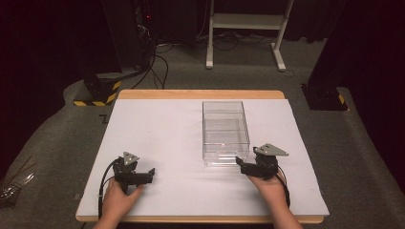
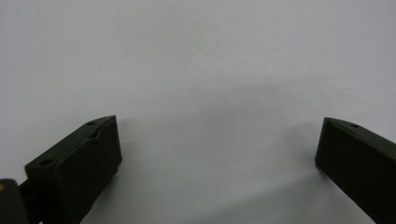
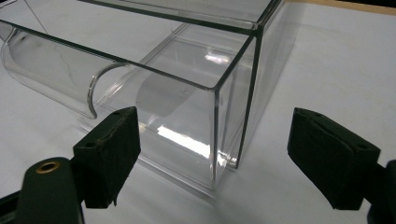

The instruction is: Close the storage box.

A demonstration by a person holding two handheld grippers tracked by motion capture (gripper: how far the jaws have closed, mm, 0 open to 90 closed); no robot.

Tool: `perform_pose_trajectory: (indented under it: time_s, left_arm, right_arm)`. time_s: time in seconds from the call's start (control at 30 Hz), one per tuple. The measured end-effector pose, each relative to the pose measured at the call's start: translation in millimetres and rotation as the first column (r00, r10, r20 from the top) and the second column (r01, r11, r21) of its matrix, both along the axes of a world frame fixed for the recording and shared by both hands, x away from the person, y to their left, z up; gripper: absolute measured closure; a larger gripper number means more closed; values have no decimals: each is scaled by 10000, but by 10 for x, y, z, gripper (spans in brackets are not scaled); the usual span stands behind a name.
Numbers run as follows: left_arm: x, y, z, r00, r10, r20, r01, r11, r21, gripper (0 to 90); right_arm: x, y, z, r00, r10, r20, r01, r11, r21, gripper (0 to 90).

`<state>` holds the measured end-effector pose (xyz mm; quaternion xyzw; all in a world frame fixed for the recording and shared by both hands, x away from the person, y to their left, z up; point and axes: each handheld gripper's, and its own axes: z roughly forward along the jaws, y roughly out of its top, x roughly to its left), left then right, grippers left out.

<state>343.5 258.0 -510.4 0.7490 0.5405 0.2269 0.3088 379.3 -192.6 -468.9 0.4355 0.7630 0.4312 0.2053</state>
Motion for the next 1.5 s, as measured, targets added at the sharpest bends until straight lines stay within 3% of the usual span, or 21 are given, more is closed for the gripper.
perform_pose_trajectory:
  time_s: [1.3, 1.5]
  left_arm:
    - [-1, -1, 0, 10000, 4, -2, -4, 10000, 4, 5]
    - [-2, -1, 0, 10000, 2, 8, -2, 10000, 8, 5]
  right_arm:
    - [319, 140, -8, 9945, -995, 332, 999, 9950, -96, 184]
    - [344, 162, -39, 9950, -933, 360, 940, 9954, -189, 183]
